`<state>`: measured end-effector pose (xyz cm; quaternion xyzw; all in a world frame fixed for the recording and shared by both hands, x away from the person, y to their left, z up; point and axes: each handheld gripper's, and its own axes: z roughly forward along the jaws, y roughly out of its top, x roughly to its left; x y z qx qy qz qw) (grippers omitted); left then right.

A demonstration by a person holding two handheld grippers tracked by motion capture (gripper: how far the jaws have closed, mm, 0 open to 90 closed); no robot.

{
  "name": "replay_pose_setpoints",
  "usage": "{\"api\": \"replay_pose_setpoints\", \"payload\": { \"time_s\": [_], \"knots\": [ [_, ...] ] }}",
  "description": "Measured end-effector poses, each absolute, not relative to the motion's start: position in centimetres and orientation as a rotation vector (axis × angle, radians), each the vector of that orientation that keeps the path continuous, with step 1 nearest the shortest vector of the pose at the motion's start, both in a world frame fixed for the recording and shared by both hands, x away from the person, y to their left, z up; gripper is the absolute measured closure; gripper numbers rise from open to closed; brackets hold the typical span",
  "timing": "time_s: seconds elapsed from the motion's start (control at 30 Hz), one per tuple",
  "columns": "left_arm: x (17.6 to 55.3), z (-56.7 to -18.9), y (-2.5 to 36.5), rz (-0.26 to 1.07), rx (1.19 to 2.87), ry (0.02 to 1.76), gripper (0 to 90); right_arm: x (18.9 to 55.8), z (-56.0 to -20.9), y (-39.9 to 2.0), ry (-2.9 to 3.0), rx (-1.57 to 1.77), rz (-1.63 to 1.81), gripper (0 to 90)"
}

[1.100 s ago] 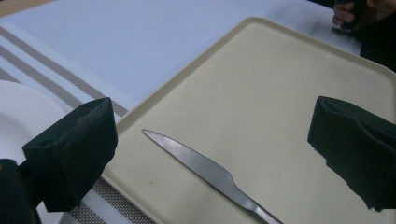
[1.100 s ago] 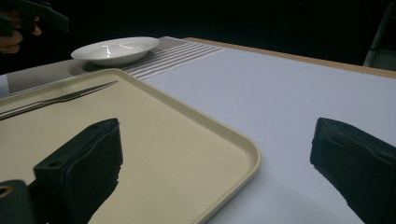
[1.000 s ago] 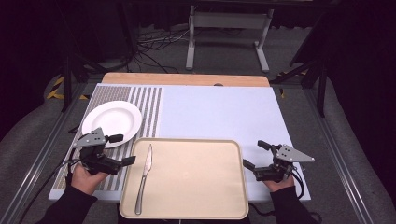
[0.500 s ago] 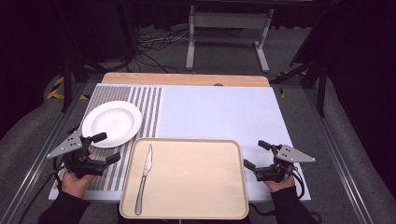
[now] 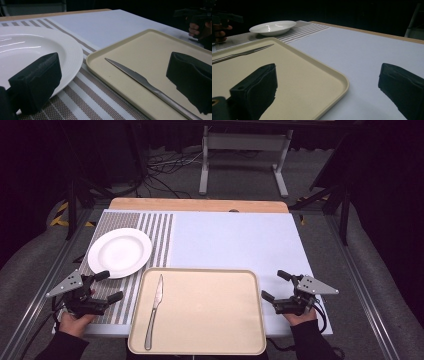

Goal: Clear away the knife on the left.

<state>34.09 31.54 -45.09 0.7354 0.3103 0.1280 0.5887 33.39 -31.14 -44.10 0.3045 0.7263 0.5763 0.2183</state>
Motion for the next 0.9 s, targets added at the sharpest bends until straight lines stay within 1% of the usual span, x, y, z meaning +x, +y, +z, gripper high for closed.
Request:
{"api": "replay_pose_setpoints", "payload": {
  "time_s": [0.27,0.47,0.9],
  "knots": [
    [34.38,-45.62,31.79,0.270,1.700,0.736,0.9,33.59,-44.33,-31.15,2.028,0.854,1.581,2.8],
    [34.58,-45.78,31.62,0.273,1.729,0.747,1.0,33.74,-44.49,-31.13,2.032,0.875,1.571,2.7],
    [34.42,-45.63,31.58,0.273,1.719,0.739,1.1,33.65,-44.42,-31.22,2.012,0.877,1.581,2.7]
  ]
}}
